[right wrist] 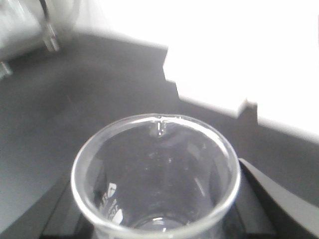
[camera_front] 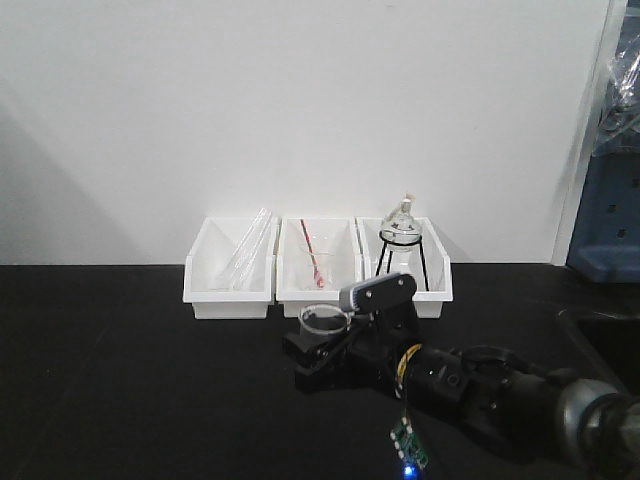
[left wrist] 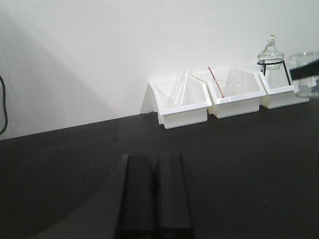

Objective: Pick beaker and place in left cabinet
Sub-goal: 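Close the right gripper on the beaker and lift it off the bench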

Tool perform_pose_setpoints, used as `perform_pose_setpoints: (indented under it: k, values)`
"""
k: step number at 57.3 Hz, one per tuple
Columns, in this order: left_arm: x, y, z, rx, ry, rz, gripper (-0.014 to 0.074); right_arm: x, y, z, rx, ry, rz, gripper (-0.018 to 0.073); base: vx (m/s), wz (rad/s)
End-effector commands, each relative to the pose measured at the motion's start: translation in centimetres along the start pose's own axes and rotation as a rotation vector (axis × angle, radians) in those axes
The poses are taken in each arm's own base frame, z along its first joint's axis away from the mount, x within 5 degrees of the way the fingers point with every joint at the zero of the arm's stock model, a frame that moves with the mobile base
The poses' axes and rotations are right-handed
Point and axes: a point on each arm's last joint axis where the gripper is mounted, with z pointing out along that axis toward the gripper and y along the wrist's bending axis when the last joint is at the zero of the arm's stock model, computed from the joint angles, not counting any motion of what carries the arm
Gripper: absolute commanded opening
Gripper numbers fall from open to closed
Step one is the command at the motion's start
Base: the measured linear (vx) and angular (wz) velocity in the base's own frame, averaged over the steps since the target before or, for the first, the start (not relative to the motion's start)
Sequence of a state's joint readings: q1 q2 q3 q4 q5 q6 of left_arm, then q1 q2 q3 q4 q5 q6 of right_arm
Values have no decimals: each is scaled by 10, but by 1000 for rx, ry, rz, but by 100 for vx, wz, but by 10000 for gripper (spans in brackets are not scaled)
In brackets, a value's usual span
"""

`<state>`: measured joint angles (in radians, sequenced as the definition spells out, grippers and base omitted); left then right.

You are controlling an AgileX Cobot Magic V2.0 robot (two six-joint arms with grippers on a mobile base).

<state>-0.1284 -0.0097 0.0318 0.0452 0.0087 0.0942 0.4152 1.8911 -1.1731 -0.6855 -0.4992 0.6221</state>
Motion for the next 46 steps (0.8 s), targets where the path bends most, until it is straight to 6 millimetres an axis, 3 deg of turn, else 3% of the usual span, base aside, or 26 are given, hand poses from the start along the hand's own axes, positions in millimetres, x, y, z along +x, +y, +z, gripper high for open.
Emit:
perform_pose_setpoints:
  k: [1,17,46]
  values:
    - [-3,0,-1,-8,-86,-6,1,-63,13,-30,-47,-190,-52,-9,0,0]
    - [-3,0,-1,-8,-86,-6,1,-101,16,-67,48,-199,-75,-6,0,0]
    - [-3,0,-1,-8,-86,-6,1,-101,14,-69,72,-179,-52,-3,0,0]
